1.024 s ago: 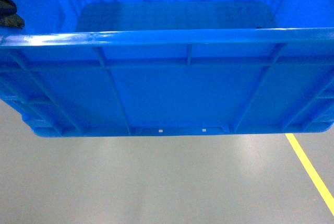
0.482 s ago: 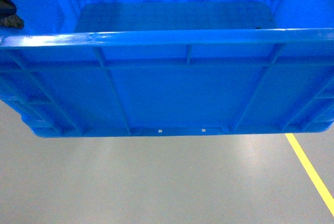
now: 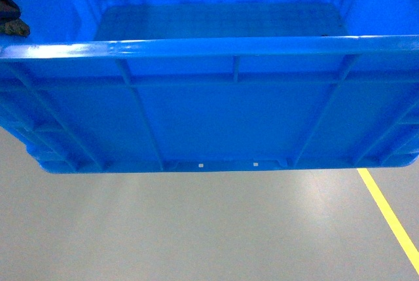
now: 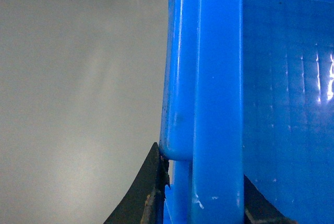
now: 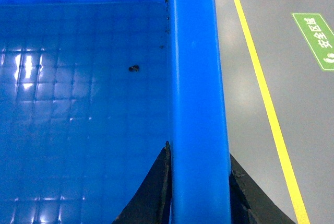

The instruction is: Place box next to blue box on left shelf

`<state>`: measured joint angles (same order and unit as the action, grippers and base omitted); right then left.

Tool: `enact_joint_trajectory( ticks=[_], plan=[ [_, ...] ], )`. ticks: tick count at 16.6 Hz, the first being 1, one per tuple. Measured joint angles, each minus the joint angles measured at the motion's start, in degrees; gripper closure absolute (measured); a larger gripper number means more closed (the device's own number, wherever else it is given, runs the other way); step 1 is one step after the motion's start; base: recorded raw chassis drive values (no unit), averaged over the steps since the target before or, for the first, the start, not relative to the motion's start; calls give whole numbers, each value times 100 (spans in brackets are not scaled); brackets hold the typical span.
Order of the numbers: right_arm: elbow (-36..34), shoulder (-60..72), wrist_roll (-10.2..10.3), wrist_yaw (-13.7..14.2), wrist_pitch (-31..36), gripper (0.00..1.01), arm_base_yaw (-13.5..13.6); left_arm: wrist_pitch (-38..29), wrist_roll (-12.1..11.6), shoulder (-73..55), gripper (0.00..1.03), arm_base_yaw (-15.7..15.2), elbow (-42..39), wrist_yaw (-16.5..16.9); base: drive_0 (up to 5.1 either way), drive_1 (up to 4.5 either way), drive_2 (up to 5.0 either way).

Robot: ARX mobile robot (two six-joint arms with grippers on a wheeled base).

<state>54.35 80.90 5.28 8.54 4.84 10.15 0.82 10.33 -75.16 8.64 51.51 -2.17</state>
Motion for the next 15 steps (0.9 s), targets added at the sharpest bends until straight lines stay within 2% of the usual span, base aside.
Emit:
enact_joint_trajectory(
  ticks=[15],
  plan=[
    [0,9,2,-9,22,81,0,-17,0,0,86,0,0,-4,-1,417,-420]
  ],
)
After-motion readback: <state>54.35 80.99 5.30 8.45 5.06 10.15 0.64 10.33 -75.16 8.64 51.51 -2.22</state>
